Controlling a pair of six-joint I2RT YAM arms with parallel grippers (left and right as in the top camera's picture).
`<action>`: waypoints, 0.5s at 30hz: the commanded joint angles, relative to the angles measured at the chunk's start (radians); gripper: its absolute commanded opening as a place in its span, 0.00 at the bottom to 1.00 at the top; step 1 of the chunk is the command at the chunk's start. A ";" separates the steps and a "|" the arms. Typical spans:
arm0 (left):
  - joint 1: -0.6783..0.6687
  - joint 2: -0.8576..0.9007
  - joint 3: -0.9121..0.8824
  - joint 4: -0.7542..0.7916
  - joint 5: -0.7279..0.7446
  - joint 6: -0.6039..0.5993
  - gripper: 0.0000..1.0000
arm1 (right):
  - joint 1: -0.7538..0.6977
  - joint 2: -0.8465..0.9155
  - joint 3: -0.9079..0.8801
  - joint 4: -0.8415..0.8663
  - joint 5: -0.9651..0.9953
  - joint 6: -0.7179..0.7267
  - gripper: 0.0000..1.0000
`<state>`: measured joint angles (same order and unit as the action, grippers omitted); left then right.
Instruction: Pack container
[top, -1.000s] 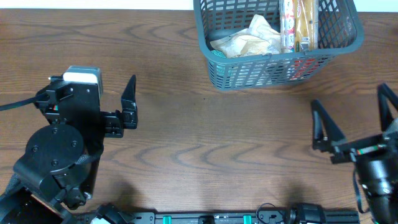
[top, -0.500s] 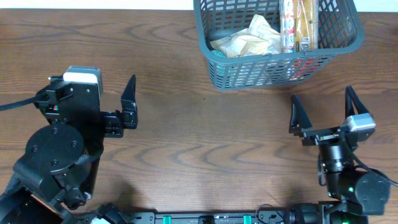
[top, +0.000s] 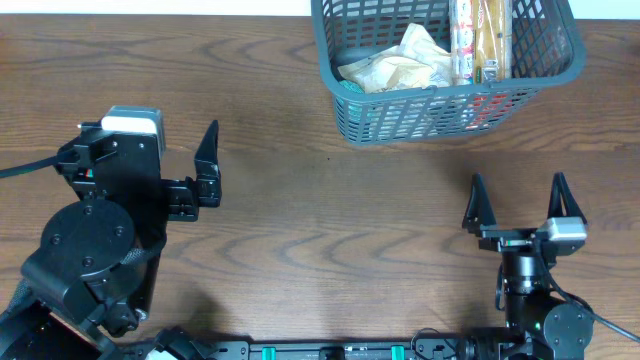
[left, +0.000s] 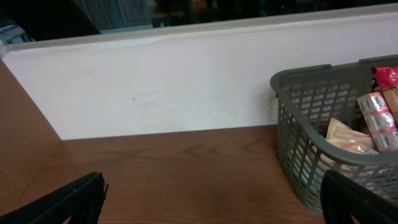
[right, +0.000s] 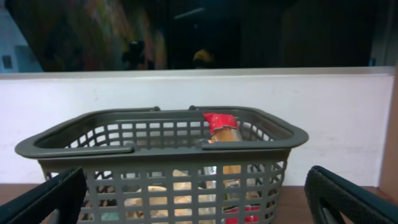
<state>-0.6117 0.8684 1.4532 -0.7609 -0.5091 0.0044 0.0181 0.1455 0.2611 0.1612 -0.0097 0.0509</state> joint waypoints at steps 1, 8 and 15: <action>0.001 0.000 0.006 -0.003 -0.016 0.006 0.99 | 0.007 -0.040 -0.032 0.003 0.036 -0.007 0.99; 0.001 0.000 0.006 -0.003 -0.016 0.007 0.99 | 0.000 -0.066 -0.098 0.004 0.048 -0.007 0.99; 0.001 0.000 0.006 -0.003 -0.016 0.007 0.99 | 0.000 -0.084 -0.150 0.003 0.049 -0.007 0.99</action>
<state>-0.6117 0.8684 1.4532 -0.7612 -0.5091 0.0044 0.0174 0.0784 0.1246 0.1604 0.0246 0.0509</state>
